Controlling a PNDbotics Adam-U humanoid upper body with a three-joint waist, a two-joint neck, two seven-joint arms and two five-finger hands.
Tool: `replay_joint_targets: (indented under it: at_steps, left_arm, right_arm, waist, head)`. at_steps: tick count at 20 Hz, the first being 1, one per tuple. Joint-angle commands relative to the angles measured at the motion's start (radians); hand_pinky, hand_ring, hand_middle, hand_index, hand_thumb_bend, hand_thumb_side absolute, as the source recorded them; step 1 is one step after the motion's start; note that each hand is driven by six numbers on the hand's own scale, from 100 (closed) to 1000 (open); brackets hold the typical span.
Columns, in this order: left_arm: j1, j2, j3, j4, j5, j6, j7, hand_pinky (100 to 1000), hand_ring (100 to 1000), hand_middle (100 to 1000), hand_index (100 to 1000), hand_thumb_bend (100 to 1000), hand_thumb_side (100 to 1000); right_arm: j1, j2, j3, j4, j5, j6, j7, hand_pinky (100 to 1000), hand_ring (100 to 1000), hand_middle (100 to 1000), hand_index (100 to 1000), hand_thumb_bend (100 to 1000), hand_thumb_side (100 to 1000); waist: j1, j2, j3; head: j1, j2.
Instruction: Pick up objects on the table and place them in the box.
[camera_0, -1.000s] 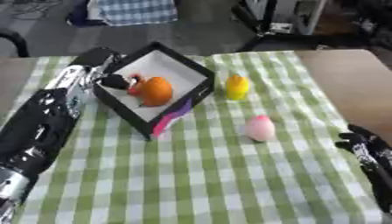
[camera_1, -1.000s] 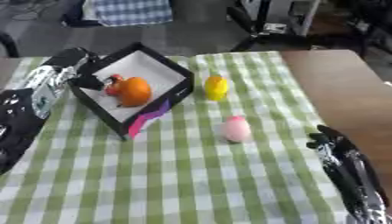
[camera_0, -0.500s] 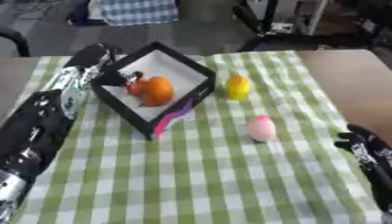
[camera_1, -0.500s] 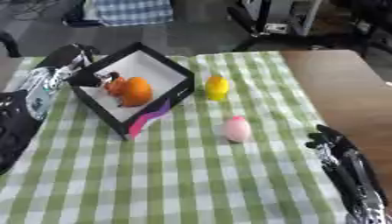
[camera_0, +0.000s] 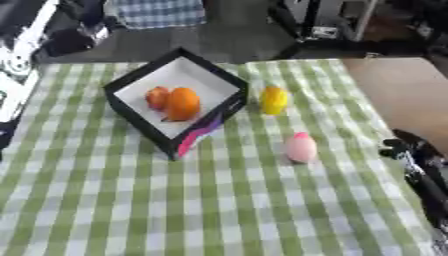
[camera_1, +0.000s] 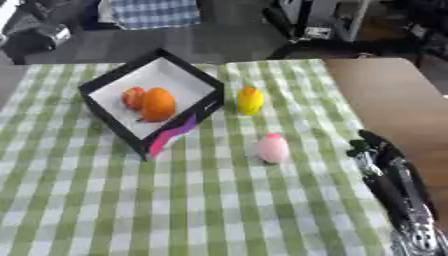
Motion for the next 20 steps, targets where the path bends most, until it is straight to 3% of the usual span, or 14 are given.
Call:
replay_joint_targets:
  at_steps: [1,6,11,14,15,16,20]
  left_arm:
    - [0.057,0.051,0.053,-0.148,0.106,0.037,0.044,757,578,634,855,423,696]
    - [0.206,-0.003,0.097,-0.248,0.174,0.049,0.090,753,568,623,850,406,703]
    - [0.334,-0.096,0.127,-0.309,0.208,0.047,0.119,747,561,616,842,389,712]
    - [0.382,-0.147,0.140,-0.326,0.212,0.047,0.132,743,557,612,838,384,713]
    - [0.395,-0.161,0.141,-0.331,0.213,0.046,0.134,743,558,613,837,406,676]
    - [0.406,-0.174,0.142,-0.336,0.213,0.046,0.133,743,559,614,837,381,719]
    - [0.442,-0.230,0.145,-0.354,0.203,0.043,0.116,745,561,616,837,377,729]
  right_arm:
    - [-0.081,-0.074,-0.004,0.011,0.059,0.000,0.005,884,718,707,858,100,573]
    - [-0.249,-0.161,0.039,0.102,0.148,-0.005,0.061,883,725,713,872,100,546]
    - [-0.413,-0.195,0.096,0.251,0.218,-0.032,0.164,887,743,733,898,100,553]
    - [-0.502,-0.179,0.116,0.379,0.275,-0.043,0.220,889,750,742,906,100,559]
    - [-0.530,-0.167,0.118,0.426,0.301,-0.046,0.235,893,758,748,912,100,553]
    - [-0.555,-0.153,0.116,0.471,0.330,-0.051,0.246,893,759,749,913,100,563]
    - [-0.639,-0.087,0.097,0.630,0.459,-0.068,0.268,905,777,768,924,100,594]
  waist:
    - [0.001,-0.017,0.008]
    - [0.009,-0.018,0.036]
    - [0.015,-0.015,0.063]
    - [0.019,-0.014,0.076]
    - [0.021,-0.013,0.081]
    - [0.022,-0.012,0.084]
    - [0.026,-0.007,0.096]
  head:
    - [-0.014,-0.002]
    - [-0.038,-0.002]
    - [-0.056,-0.002]
    - [-0.062,-0.002]
    - [-0.065,-0.002]
    - [-0.068,-0.002]
    - [-0.079,-0.002]
